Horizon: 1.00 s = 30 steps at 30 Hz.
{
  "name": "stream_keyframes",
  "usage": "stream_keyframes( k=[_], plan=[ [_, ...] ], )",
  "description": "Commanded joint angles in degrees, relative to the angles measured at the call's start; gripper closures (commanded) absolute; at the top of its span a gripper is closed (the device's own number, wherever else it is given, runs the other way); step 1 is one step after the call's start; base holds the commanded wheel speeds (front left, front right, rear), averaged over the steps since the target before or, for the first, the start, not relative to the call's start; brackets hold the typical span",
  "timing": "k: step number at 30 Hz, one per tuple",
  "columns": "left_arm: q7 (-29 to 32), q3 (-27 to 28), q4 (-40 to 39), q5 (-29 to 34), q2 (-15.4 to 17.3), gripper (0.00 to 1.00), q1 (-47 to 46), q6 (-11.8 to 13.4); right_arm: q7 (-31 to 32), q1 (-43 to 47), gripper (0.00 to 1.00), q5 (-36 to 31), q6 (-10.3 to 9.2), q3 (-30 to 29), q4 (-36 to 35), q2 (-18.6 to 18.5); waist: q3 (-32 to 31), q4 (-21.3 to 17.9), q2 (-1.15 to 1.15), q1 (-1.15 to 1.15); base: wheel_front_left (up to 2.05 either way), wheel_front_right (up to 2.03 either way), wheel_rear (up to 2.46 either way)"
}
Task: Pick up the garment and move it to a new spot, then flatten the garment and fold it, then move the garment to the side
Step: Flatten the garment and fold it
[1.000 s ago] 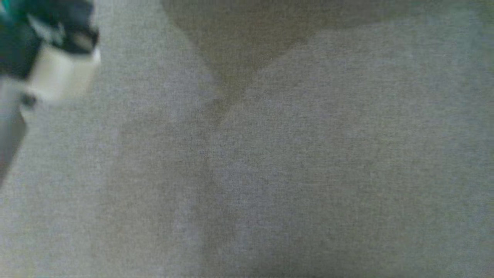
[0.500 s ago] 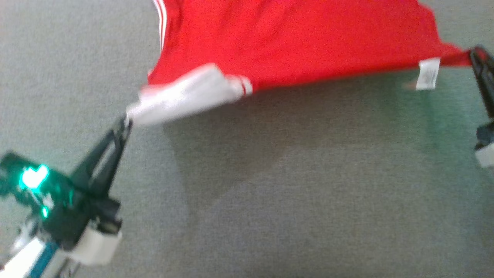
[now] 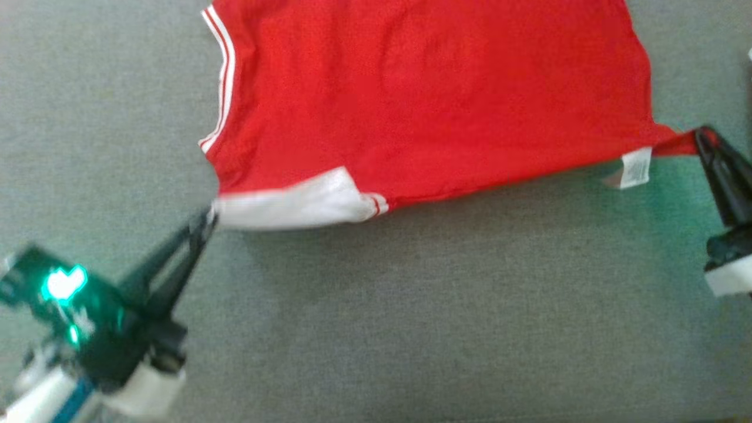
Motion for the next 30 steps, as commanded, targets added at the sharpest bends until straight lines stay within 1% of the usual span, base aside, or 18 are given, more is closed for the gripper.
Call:
stream_keyframes(
  k=[1,9,14,18,23,25,26,27,28,30],
  plan=[
    [-0.12,3.09,-0.60,1.11,2.10,1.00,-5.70,-0.59,-0.62,-1.55,1.00,-0.21,-0.04,-0.14,-0.70,-1.57,1.58,-0.14,0.00,0.00,0.00,0.00,0.00],
    [0.23,3.50,6.38,7.82,0.98,1.00,-25.79,-6.87,-0.62,-10.31,1.00,-0.04,-0.04,2.36,2.29,-1.23,6.48,-0.53,0.00,0.00,0.00,0.00,0.00],
    [0.29,3.29,11.51,10.62,-0.57,1.00,-36.30,-9.79,-0.62,-16.01,1.00,-0.26,-0.04,4.27,4.21,-1.55,9.66,-0.99,0.00,0.00,0.00,0.00,0.00],
    [0.26,2.55,15.69,12.51,-2.11,1.00,-42.80,-11.48,-0.62,-20.26,1.00,-0.18,-0.04,5.73,5.86,-1.71,11.79,-1.13,0.00,0.00,0.00,0.00,0.00],
    [0.20,1.24,21.35,14.38,-4.26,1.00,-47.42,-11.92,-0.62,-24.81,1.00,-0.59,-0.04,7.63,7.58,-1.30,13.13,-1.05,0.00,0.00,0.00,0.00,0.00],
    [0.19,1.34,23.95,13.18,-5.73,1.00,-48.17,-12.09,-0.62,-26.05,1.00,-0.52,-0.04,8.34,8.33,-0.81,13.24,-0.98,0.00,0.00,0.00,0.00,0.00],
    [0.18,1.30,25.23,12.45,-6.48,0.74,-48.29,-12.30,-0.62,-26.51,0.77,-0.35,-0.04,8.63,8.81,-0.49,13.17,-0.93,0.00,0.00,0.00,0.00,0.00],
    [0.17,1.19,26.35,11.88,-7.20,0.46,-48.32,-12.41,-0.62,-26.96,0.02,-0.23,-0.04,8.50,9.23,-0.09,13.05,-0.85,0.00,0.00,0.00,0.00,0.00],
    [0.15,1.20,27.22,11.24,-8.00,0.00,-48.18,-12.28,-0.62,-27.38,0.00,-0.14,-0.04,7.83,9.40,0.51,12.88,-0.76,0.00,0.00,0.00,0.00,0.00],
    [0.10,1.75,28.53,9.22,-9.87,0.00,-46.86,-11.35,-0.62,-27.48,0.00,-0.54,-0.04,6.60,9.44,1.57,12.20,-0.58,0.00,0.00,0.00,0.00,0.00]
  ],
)
